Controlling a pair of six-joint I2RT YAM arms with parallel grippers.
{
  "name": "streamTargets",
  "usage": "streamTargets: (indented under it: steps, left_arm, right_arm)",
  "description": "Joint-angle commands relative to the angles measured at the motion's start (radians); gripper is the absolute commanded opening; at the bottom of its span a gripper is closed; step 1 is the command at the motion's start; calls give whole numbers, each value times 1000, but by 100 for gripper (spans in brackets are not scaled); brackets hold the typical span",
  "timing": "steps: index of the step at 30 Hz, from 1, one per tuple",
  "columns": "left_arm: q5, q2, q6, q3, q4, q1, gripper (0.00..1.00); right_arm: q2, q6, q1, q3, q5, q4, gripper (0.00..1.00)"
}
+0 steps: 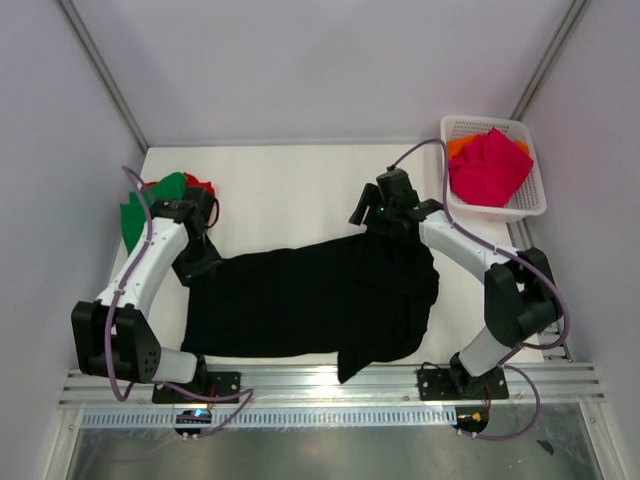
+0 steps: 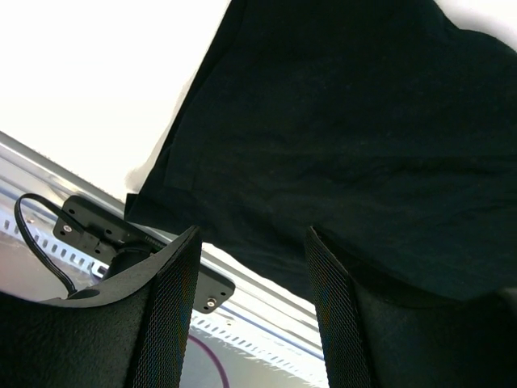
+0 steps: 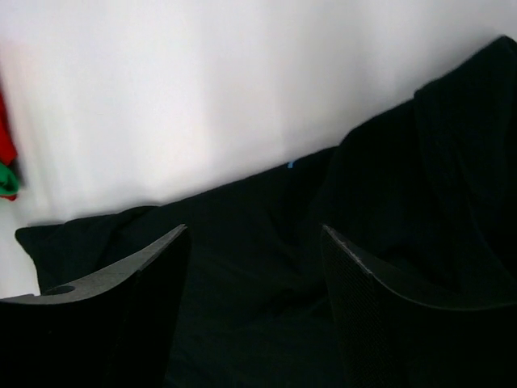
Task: Fold and stack the t-shirts
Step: Fold the flattened tshirt in 1/3 of the way
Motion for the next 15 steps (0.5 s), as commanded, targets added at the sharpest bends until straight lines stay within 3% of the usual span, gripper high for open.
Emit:
streamTargets:
  steps: [1, 6, 15]
  left_arm:
    - [-10, -11, 7, 40, -1, -1, 56]
    - [10, 1, 4, 37, 8, -3, 56]
    - [-4, 1, 11, 65, -10, -1, 56]
  right_arm:
    - [-2, 60, 26, 39, 102, -155, 69]
    - [2, 84, 30, 1, 116, -182, 69]
    - [86, 147, 32, 91, 137, -313, 69]
